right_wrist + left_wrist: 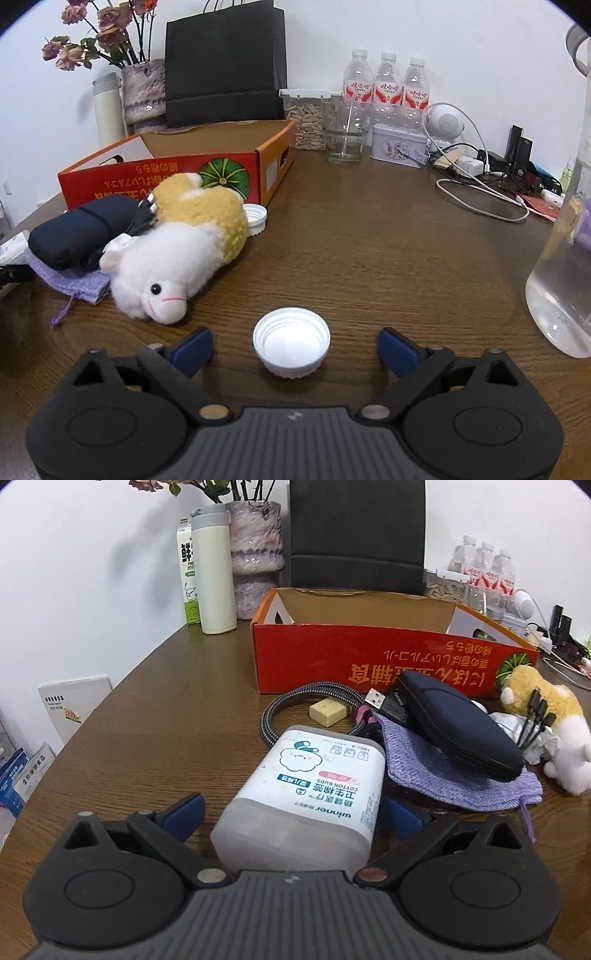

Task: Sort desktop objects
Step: 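Move the left tool to the cotton-bud tub while the right tool approaches the white cap, then grasp the cotton-bud tub with the left tool while the right tool grasps the white cap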

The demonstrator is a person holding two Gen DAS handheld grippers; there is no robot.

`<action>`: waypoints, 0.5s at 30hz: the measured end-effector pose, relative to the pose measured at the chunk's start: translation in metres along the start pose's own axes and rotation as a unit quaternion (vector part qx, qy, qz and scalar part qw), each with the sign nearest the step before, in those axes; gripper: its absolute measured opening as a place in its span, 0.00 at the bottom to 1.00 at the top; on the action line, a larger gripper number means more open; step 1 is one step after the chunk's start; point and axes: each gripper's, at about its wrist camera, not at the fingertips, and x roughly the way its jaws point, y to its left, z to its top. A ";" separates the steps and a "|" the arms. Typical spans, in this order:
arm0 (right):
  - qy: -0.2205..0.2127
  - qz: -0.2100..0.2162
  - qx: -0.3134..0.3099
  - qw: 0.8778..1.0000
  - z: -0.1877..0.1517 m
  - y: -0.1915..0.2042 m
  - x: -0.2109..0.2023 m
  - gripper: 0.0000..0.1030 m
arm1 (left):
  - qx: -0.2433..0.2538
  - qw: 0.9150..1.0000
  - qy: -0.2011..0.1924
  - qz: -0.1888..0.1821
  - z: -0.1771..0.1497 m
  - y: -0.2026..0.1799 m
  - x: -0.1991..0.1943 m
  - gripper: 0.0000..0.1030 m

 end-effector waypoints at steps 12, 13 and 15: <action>-0.011 0.000 0.001 1.000 0.001 0.001 -0.003 0.67 | -0.010 1.000 0.006 -0.006 0.000 0.002 0.002 1.00; -0.012 -0.001 0.001 1.000 0.000 0.002 -0.003 0.66 | -0.010 1.000 0.006 -0.006 0.000 0.002 0.002 1.00; -0.014 0.000 0.001 1.000 0.000 0.003 -0.004 0.60 | -0.010 1.000 0.005 -0.005 0.000 0.002 0.002 1.00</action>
